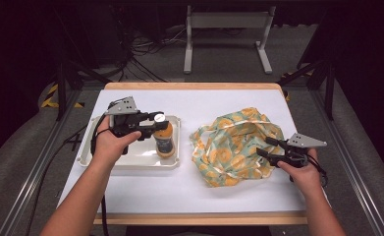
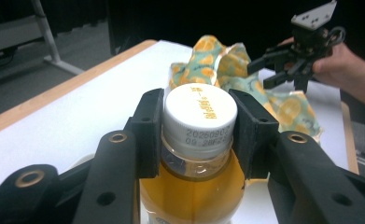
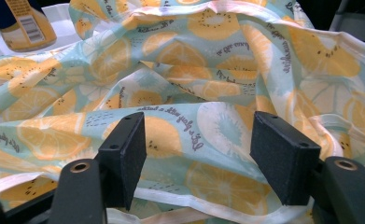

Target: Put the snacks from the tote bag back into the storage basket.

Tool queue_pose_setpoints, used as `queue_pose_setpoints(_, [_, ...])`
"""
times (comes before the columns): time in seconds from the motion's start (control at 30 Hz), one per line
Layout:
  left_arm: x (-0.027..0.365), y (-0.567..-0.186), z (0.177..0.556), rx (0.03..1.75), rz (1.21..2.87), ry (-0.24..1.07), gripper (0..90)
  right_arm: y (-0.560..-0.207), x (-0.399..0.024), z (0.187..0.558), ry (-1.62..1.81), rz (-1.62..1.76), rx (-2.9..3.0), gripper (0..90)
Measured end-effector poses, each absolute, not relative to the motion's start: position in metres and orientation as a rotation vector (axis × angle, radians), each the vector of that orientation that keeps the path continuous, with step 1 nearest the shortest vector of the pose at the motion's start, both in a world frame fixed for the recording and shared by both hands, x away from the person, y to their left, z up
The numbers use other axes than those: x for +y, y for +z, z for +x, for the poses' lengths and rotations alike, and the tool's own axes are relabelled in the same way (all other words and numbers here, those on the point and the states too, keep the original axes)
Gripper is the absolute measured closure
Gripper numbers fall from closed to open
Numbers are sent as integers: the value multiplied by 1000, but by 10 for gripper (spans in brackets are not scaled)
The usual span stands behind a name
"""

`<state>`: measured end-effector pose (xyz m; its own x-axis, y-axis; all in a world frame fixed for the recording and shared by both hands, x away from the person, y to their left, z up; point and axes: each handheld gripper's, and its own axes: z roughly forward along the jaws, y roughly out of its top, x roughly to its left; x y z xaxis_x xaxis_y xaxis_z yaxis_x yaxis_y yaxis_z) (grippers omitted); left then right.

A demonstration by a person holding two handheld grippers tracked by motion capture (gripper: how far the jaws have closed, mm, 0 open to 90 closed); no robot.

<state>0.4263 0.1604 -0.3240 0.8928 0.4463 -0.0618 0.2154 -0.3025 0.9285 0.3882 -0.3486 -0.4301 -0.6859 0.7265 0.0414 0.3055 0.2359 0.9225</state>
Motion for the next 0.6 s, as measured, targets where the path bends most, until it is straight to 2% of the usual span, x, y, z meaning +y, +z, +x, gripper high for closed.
queue_pose_setpoints(0.6, [161,-346,426,509,1952,236,582,-430,-348,388,1443,949,2118,362])
